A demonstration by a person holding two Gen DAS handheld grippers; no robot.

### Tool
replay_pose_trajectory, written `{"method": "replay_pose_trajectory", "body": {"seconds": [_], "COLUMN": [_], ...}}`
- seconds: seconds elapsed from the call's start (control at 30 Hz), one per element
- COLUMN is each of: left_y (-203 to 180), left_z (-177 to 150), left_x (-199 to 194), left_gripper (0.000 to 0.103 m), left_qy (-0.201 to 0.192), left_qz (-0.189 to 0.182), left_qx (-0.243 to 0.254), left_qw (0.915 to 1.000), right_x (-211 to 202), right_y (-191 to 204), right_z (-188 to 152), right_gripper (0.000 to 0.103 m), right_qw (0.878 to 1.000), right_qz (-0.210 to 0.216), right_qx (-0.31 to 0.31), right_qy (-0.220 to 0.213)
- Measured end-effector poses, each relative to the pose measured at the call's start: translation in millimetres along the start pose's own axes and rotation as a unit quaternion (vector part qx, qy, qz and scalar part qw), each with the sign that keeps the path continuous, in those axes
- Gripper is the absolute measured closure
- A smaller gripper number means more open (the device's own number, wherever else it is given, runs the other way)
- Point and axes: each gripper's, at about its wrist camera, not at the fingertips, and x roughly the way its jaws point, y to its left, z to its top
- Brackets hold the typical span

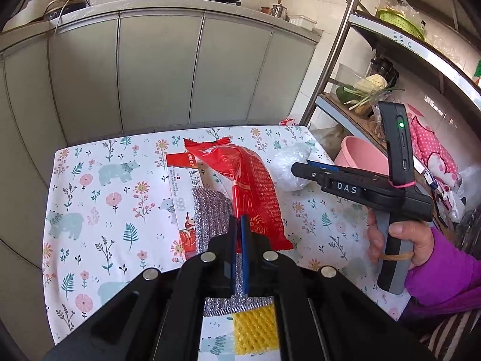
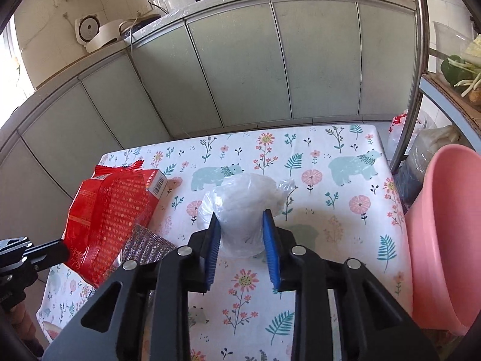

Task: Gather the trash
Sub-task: 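Grasp the red wrapper with the left gripper while the right gripper grasps the white plastic bag, then carry the red wrapper and white bag over the pink bucket and release both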

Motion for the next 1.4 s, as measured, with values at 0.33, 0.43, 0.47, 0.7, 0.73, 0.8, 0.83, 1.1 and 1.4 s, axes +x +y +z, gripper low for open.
{"method": "replay_pose_trajectory", "body": {"seconds": [0.33,0.43,0.47,0.7,0.73,0.8,0.83,1.1,1.4], "left_y": [-23.3,-36.6,-41.4,-83.9,-90.8,-104.1,-110.5,-170.4,-221.3], "left_z": [17.2,25.7,28.8,48.6,51.3,56.7,59.2,75.1,82.4], "left_x": [-18.8,-24.4,-25.6,-30.6,-30.4,-28.3,-26.8,-4.8,29.6], "left_gripper": [0.101,0.101,0.101,0.101,0.101,0.101,0.101,0.101,0.101], "left_qy": [-0.038,-0.053,-0.057,-0.085,-0.089,-0.093,-0.095,-0.1,-0.089], "left_qz": [-0.004,-0.009,-0.011,-0.03,-0.034,-0.042,-0.046,-0.076,-0.098], "left_qx": [0.004,0.013,0.017,0.046,0.051,0.059,0.064,0.109,0.145], "left_qw": [0.9992,0.9985,0.9982,0.9949,0.9941,0.9929,0.9923,0.9861,0.9806], "right_x": [-71.7,-91.0,-96.2,-137.0,-142.8,-153.7,-159.4,-188.0,-195.7], "right_y": [-7.5,-14.6,-17.5,-52.7,-58.2,-69.2,-75.5,-125.2,-163.9], "right_z": [-2.4,-3.2,-4.0,-9.8,-11.2,-14.4,-15.9,-26.2,-37.3], "right_gripper": [0.075,0.075,0.075,0.075,0.075,0.075,0.075,0.075,0.075], "right_qw": [0.997,0.994,0.994,0.986,0.985,0.982,0.98,0.966,0.957], "right_qz": [-0.013,-0.027,-0.031,-0.063,-0.068,-0.08,-0.088,-0.148,-0.183], "right_qx": [0.005,0.011,0.013,0.045,0.049,0.057,0.061,0.098,0.123], "right_qy": [-0.078,-0.101,-0.107,-0.147,-0.153,-0.162,-0.167,-0.188,-0.187]}}
